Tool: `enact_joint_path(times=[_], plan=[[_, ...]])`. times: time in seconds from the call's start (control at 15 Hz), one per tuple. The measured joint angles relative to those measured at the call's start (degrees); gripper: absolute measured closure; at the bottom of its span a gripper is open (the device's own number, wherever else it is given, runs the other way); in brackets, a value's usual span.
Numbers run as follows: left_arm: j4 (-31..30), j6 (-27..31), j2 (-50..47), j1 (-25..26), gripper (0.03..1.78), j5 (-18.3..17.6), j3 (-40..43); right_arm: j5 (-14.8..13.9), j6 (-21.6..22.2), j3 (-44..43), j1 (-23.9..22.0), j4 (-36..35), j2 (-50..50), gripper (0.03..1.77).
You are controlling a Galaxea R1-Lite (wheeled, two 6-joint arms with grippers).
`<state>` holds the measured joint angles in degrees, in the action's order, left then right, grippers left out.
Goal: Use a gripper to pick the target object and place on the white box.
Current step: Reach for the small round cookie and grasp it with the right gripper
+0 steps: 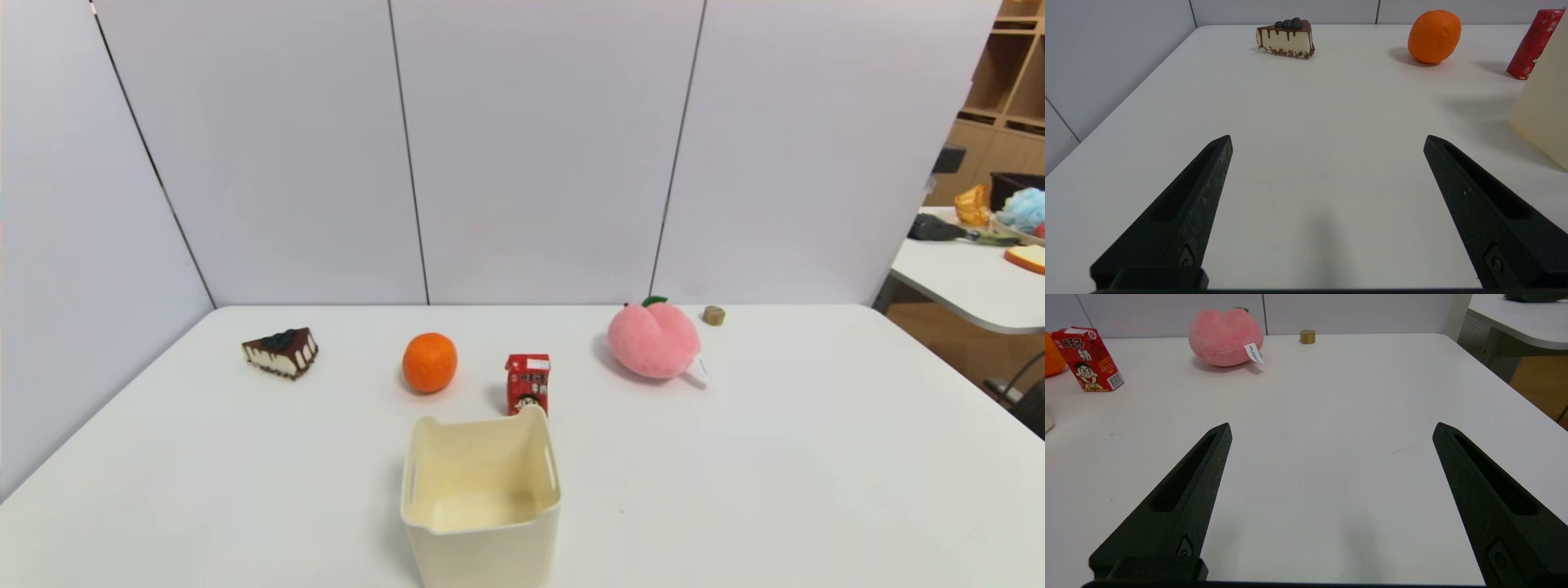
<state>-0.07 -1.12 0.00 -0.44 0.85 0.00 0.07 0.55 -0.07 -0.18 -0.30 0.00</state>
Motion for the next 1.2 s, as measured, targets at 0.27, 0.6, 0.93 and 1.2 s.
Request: enact_joint_path(times=[0.27, 0.6, 0.93, 1.2], plan=[[0.00, 0.05, 0.00, 0.00, 0.12, 0.00, 0.00, 0.00, -0.04, 0.00, 0.00, 0.01, 0.00, 0.10], [0.00, 0.02, 0.00, 0.00, 0.12, 0.00, 0.00, 0.09, -0.20, -0.22, 0.00, 0.79, 0.66, 0.10], [0.00, 0.02, 0.00, 0.00, 0.12, 0.00, 0.00, 0.06, -0.96, -1.33, -0.06, 4.02, 5.29, 0.10], [0.00, 0.00, 0.00, 0.00, 0.12, 0.00, 0.00, 0.00, -0.66, -7.19, -0.04, 6.39, 9.95, 0.10]])
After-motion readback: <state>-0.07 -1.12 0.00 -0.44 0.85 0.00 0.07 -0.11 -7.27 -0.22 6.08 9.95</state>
